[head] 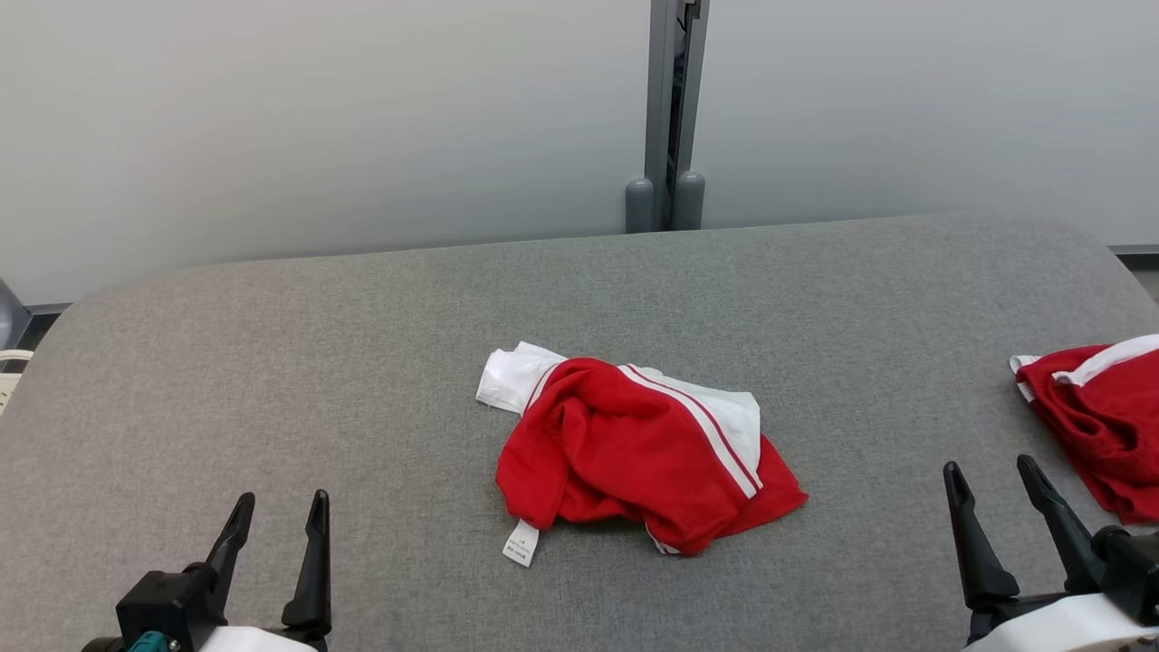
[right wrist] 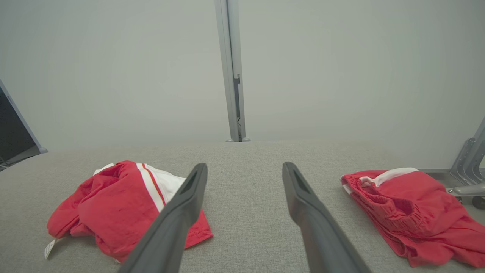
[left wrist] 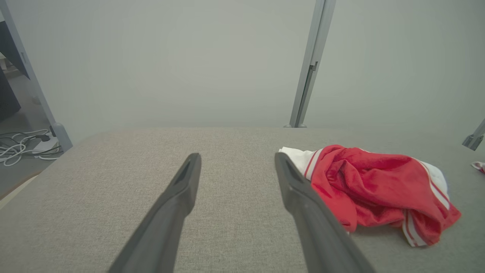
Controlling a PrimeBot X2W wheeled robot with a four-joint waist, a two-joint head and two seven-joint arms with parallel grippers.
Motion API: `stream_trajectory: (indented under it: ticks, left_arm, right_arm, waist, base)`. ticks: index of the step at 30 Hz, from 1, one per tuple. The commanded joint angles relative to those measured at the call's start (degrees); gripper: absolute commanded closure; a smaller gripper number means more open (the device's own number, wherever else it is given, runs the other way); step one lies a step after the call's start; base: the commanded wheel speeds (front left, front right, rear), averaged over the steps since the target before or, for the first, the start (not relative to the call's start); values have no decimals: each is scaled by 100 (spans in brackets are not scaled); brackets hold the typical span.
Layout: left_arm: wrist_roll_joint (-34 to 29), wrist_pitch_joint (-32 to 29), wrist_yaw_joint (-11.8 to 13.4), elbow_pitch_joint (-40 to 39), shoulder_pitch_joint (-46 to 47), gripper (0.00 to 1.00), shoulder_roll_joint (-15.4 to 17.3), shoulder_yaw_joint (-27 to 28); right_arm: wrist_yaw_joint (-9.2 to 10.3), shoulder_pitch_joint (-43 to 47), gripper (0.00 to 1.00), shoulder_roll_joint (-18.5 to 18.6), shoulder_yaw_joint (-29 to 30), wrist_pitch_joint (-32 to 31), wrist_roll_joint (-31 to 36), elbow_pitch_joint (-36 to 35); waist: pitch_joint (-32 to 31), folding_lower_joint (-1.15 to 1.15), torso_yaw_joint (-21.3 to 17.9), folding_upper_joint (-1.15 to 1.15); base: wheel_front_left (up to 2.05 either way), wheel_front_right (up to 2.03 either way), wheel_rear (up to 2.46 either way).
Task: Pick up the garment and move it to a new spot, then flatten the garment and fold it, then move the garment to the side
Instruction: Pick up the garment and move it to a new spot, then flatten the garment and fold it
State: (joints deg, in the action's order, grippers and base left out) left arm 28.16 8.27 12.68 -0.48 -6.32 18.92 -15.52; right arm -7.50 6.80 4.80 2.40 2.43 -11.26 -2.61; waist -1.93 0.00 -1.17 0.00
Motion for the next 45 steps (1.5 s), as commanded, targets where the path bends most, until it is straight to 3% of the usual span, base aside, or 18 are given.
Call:
stream_trajectory:
  ticks: [1,22,35,43,44,45]
  left_arm:
    - [-30,6,41,-15,-34,0,32,4]
    - [33,12,24,16,168,0,-26,-92]
    - [-196,79,-182,149,1116,0,-219,-435]
    - [-191,251,-245,422,1416,0,-370,-515]
    - [-189,278,-245,443,1427,0,-378,-517]
    - [-186,290,-249,463,1439,0,-389,-523]
  right_arm:
    - [-1,63,0,4,23,-40,27,-29]
    - [-1,-82,0,69,-92,-139,-124,110]
    - [-1,-1321,0,551,-1144,-190,-810,1622]
    - [-1,-2074,0,914,-1941,-231,-1330,2546]
    - [-1,-2133,44,952,-2032,-218,-1431,2605]
    - [-1,-2189,69,984,-2169,-186,-1539,2621]
  waist:
    - [4,0,14,0]
    - [97,0,153,0]
    - [937,0,802,0]
    - [1167,0,982,0]
    - [1179,0,991,0]
    - [1191,0,999,0]
  base:
    - [0,0,0]
    - [0,0,0]
    - [0,0,0]
    - [0,0,0]
    - [0,0,0]
    - [0,0,0]
